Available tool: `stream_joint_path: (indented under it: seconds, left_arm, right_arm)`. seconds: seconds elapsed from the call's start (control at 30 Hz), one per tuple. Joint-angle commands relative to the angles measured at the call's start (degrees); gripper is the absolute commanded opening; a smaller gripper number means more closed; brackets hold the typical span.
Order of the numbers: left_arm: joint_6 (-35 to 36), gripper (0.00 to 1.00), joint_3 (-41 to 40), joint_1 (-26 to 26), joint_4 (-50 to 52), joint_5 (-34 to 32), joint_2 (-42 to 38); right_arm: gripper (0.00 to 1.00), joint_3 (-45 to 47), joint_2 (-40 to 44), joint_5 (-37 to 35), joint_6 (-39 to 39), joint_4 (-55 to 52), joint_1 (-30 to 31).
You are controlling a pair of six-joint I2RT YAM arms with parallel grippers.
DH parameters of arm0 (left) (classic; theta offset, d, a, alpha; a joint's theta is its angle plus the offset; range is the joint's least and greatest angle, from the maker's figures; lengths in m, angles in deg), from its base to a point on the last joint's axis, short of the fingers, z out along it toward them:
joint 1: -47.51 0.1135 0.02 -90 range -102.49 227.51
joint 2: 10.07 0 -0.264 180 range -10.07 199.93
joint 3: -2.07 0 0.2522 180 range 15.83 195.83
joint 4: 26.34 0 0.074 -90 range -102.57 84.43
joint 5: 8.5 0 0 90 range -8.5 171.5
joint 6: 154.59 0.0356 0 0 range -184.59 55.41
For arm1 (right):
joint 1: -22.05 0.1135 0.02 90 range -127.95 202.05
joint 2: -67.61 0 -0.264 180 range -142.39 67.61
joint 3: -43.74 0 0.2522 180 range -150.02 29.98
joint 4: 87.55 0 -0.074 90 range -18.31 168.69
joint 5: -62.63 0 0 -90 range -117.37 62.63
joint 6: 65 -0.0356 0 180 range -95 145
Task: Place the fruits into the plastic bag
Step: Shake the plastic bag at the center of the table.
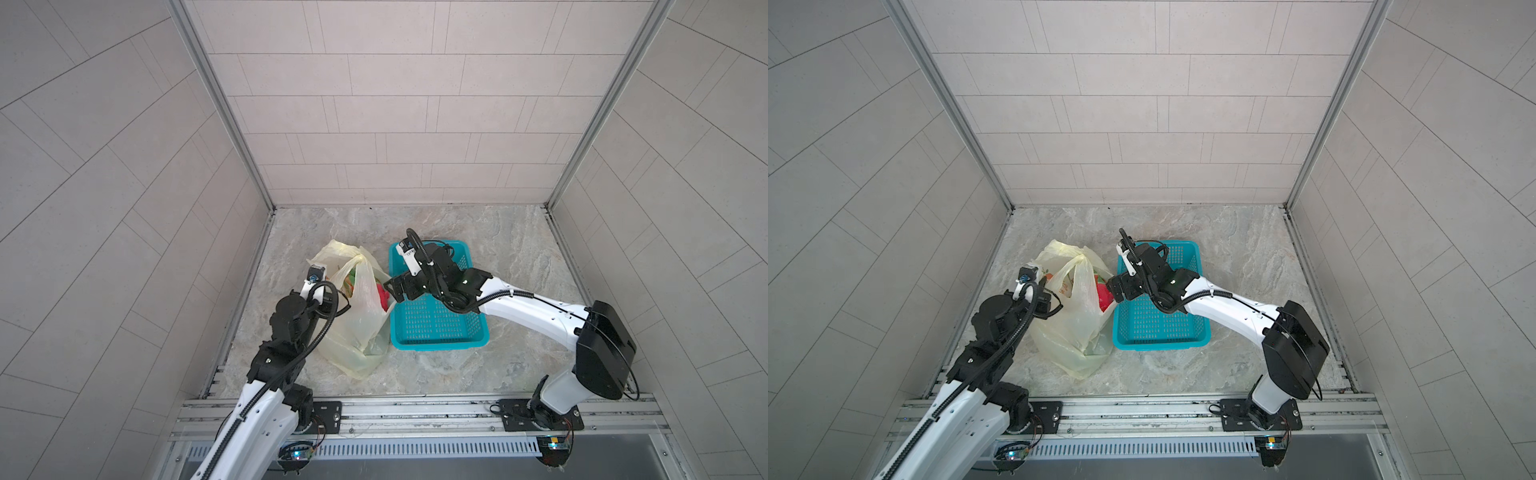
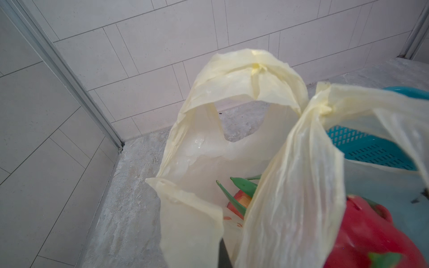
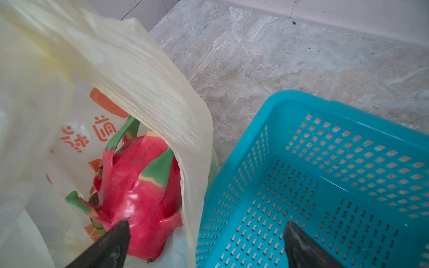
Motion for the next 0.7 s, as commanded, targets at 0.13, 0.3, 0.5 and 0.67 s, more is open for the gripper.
stream_joint_path:
  seconds: [0.13,0.3,0.5,0.67]
  left_arm:
    - [-1.47,0.00,2.28,-0.10,-4.57,1.89,-2.09]
    - [-6.18,0.00,0.48,-0.09,-2.43,1.27,-9.97]
    - [-7.51,0.00,-1.04,-0.09,1.66,-0.37,-13.77]
    - [-7.61,0.00,-1.40,-0.16,1.88,-1.01,-14.12]
  right_arm:
    - [0.99,-1.13,2.32,3.57,2.64,0.53,-0.64]
    - [0.99,-6.58,0.91,8.55,6.45,-1.26,-1.55]
    - [0.98,-16.41,-3.29,13.56,10.53,-4.23,-1.52]
    - [0.97,-22.90,-8.22,11.84,10.60,-7.85,-1.50]
